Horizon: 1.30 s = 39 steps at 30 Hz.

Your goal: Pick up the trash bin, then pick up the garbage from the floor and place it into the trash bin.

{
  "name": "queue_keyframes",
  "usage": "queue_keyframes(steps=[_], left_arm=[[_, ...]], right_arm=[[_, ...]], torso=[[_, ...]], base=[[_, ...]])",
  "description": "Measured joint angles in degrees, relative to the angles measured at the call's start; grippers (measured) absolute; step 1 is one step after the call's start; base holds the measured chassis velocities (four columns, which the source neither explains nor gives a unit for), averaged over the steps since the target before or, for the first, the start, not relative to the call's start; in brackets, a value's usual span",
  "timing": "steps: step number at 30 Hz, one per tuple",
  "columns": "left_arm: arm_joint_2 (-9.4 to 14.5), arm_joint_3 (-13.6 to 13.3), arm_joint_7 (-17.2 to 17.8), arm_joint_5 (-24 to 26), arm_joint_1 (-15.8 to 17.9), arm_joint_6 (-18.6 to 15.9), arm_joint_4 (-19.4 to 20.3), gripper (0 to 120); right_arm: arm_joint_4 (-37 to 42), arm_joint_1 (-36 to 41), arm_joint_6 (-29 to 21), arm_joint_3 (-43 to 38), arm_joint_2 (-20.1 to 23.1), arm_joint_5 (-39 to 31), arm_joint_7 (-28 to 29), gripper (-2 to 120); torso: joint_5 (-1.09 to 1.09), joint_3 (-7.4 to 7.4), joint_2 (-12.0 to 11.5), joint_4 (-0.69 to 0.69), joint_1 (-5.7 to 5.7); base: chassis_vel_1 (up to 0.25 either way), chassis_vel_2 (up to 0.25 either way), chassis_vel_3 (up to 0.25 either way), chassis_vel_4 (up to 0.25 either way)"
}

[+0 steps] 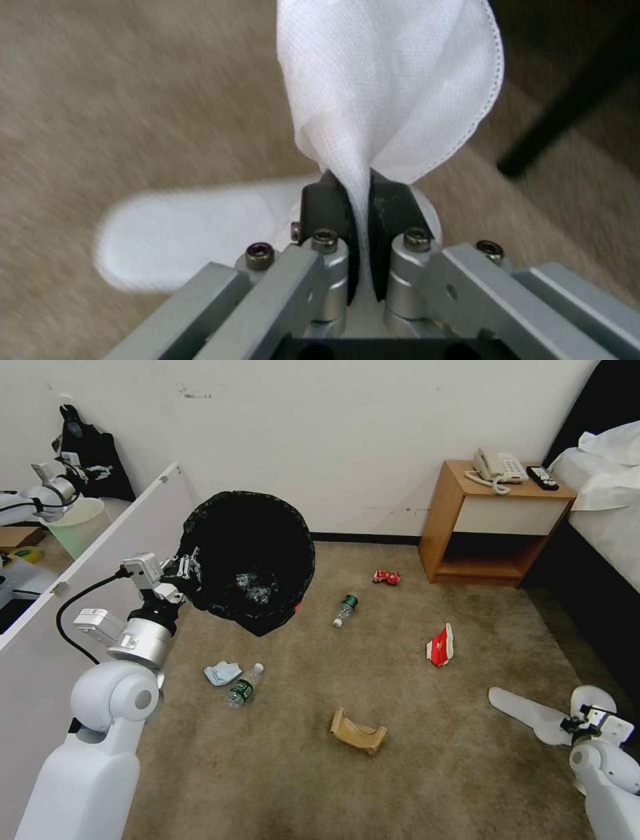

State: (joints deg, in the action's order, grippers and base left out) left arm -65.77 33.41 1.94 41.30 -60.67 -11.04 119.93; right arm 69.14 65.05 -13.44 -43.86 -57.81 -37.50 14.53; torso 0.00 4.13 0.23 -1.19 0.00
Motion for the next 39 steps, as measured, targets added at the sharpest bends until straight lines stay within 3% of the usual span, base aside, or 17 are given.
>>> queue_keyframes(steps=[5, 11, 13, 17, 19, 23, 25, 31, 39], left_arm=[[0.0, 0.0, 0.1, 0.0, -0.2, -0.1, 0.0, 3], [-0.2, -1.0, 0.5, 0.1, -0.5, -0.5, -0.1, 3], [-0.3, -1.7, 0.7, 0.1, -0.6, -0.7, -0.4, 3], [-0.4, -2.2, 0.9, 0.2, -0.8, -0.8, -0.5, 3], [-0.4, -3.0, 1.0, 0.3, -1.2, -0.9, -0.6, 3], [-0.4, -3.6, 1.1, 0.3, -1.3, -1.0, -0.7, 3], [-0.3, -5.1, 1.2, 0.5, -1.3, -1.3, -1.4, 3], [-0.4, -7.6, 1.5, 0.8, -1.1, -1.7, -2.4, 3], [-0.3, -10.2, 1.9, 1.8, -0.5, -2.0, -3.8, 3]], right_arm=[[1.8, 0.2, 3.6, -0.2, 0.2, 3.8, -3.3, 2], [5.9, 0.9, 9.8, -0.4, 1.2, 6.9, -12.5, 2], [7.4, 1.1, 13.3, -0.5, 1.7, 8.2, -18.3, 2], [8.4, 1.3, 15.5, -0.3, 2.1, 8.5, -22.0, 2], [9.0, 1.1, 21.1, 0.2, 2.3, 9.0, -27.5, 2], [9.3, 0.9, 23.6, 0.4, 2.4, 9.1, -29.9, 2], [10.2, 0.1, 29.4, 1.3, 3.0, 9.4, -35.5, 2], [14.9, -1.3, 34.4, 3.3, 4.3, 7.9, -40.4, 2], [24.5, -2.2, 35.1, 5.9, 5.0, 5.5, -41.3, 2]], torso=[[0.0, 0.0, 0.0, 0.0, 0.0], [0.0, 0.0, 0.0, 0.0, 0.0], [-0.01, 0.0, 0.0, 0.0, 0.0], [-0.01, 0.0, 0.0, 0.0, 0.0], [0.0, 0.0, 0.0, 0.0, 0.0], [0.0, 0.0, 0.0, 0.0, 0.0], [0.0, 0.0, 0.0, -0.01, 0.0], [0.0, 0.0, 0.0, -0.01, 0.0], [-0.01, 0.0, 0.0, 0.0, 0.0]], base=[[0.0, 0.0, 0.0, 0.0], [0.0, 0.0, 0.0, 0.0], [0.0, 0.0, 0.0, 0.0], [0.0, 0.0, 0.0, 0.0], [0.0, 0.0, 0.0, 0.0], [0.0, 0.0, 0.0, 0.0], [0.0, 0.0, 0.0, 0.0], [0.0, 0.0, 0.0, 0.0], [0.0, 0.0, 0.0, 0.0]])
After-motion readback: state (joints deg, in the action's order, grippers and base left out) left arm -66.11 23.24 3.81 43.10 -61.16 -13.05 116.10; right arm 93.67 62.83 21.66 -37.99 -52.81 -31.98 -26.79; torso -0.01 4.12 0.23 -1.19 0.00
